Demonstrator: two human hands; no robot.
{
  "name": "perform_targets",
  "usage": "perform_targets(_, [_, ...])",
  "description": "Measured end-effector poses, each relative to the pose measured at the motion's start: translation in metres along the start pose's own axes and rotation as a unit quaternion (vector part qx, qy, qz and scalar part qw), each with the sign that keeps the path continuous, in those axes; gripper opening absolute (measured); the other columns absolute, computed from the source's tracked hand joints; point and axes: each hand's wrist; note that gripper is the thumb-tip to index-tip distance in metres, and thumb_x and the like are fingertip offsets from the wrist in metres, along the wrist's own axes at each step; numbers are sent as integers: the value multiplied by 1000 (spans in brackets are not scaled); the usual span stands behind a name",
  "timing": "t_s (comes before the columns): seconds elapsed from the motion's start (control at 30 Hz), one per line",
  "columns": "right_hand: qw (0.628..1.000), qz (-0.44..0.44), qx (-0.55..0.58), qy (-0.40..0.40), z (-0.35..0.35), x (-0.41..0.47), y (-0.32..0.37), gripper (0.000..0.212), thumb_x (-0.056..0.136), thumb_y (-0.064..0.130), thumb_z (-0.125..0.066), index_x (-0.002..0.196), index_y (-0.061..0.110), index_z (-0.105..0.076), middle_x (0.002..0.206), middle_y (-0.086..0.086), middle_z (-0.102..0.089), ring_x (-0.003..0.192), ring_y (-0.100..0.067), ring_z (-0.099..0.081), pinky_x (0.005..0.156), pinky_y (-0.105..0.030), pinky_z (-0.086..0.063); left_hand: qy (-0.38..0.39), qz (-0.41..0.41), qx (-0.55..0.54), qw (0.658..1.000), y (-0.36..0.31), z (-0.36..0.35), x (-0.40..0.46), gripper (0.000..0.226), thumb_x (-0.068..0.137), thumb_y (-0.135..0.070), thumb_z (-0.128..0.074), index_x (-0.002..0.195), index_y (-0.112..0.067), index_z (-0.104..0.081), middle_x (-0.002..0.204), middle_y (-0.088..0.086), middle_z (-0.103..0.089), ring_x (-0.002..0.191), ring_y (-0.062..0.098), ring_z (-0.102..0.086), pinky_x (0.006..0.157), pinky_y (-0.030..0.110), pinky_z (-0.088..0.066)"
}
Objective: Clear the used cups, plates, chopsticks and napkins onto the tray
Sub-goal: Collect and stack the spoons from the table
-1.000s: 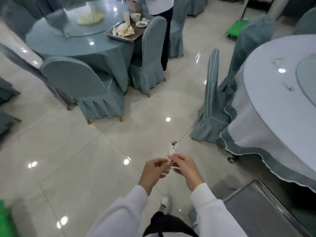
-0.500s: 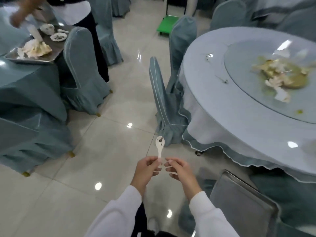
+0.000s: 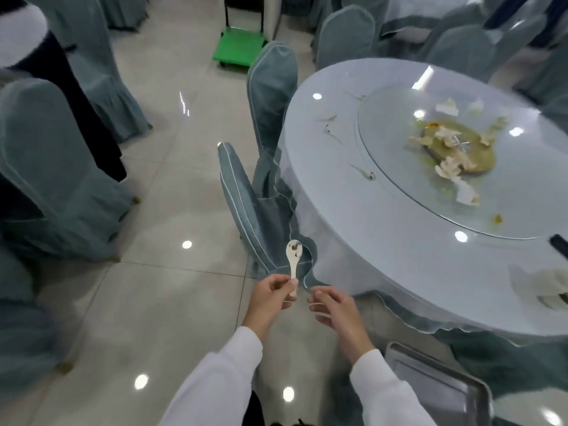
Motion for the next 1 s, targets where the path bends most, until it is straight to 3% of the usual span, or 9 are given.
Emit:
perform_targets(0.1, [1000, 7, 10, -21, -9, 29, 27, 16, 104, 23, -63, 108, 22, -78, 96, 0, -81, 89, -15, -77, 79, -27, -60, 16, -4, 4, 1000, -25, 1, 39, 14, 97, -17, -75, 107, -7, -74, 92, 8, -77, 75, 14, -71, 77, 31, -59])
perform_targets(0.27, [995, -8, 67, -78, -10, 71, 59, 16, 105, 11, -60, 105, 15, -76, 88, -3, -80, 74, -10, -74, 74, -27, -58, 24, 6, 20, 999, -52, -3, 89, 12, 96, -22, -77, 105, -14, -76, 93, 5, -80, 75, 11, -76, 66, 19, -56])
perform_targets(0.37, [990, -13, 101, -101, -9, 97, 76, 17, 104, 6, -59, 103, 10, -75, 78, -1, -78, 67, -9, -73, 67, -27, -59, 33, 18, 21, 999, -65, -9, 120, 14, 96, -22, -77, 107, -13, -75, 94, 6, -80, 76, 12, -76, 67, 20, -56])
perform_targets(0.47, [989, -10, 95, -115, -4, 123, 93, 17, 104, 7, -59, 101, 11, -76, 83, -6, -79, 68, -11, -73, 62, -23, -59, 35, 28, 18, 999, -79, -18, 148, 17, 96, -22, -77, 110, -12, -75, 97, 7, -79, 81, 17, -76, 72, 24, -58])
perform_targets(0.63, [990, -11, 69, -125, 16, 175, 130, 17, 105, 13, -60, 105, 14, -77, 95, -10, -79, 87, -24, -75, 77, -33, -59, 14, 27, 39, 999, -105, -42, 190, 11, 97, -22, -76, 105, -16, -75, 94, 2, -80, 77, 11, -78, 66, 18, -59])
perform_targets(0.73, [991, -7, 49, -121, 32, 216, 155, 18, 106, 19, -59, 108, 17, -76, 99, -8, -78, 93, -25, -74, 83, -34, -62, 19, 29, 64, 997, -124, -62, 215, 11, 99, -24, -73, 107, -17, -74, 98, 2, -79, 83, 13, -78, 73, 23, -62])
perform_targets(0.87, [993, -9, 42, -111, 58, 276, 186, 16, 105, 18, -59, 108, 18, -76, 92, -3, -79, 88, -21, -75, 79, -30, -61, 11, 50, 90, 995, -146, -92, 250, 9, 100, -26, -71, 108, -20, -72, 103, 2, -77, 92, 19, -76, 77, 25, -61])
perform_targets(1.0, [994, -5, 0, -106, 86, 342, 209, 15, 99, 13, -62, 105, 19, -74, 89, -4, -79, 79, -18, -72, 74, -31, -56, -10, 75, 90, 993, -167, -122, 291, 13, 99, -24, -72, 109, -16, -71, 104, 7, -78, 86, 18, -74, 72, 24, -59])
Point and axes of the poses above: each hand's wrist, its own x-axis towards the middle knuckle, its own z-axis out of the back of the hand, y = z × x
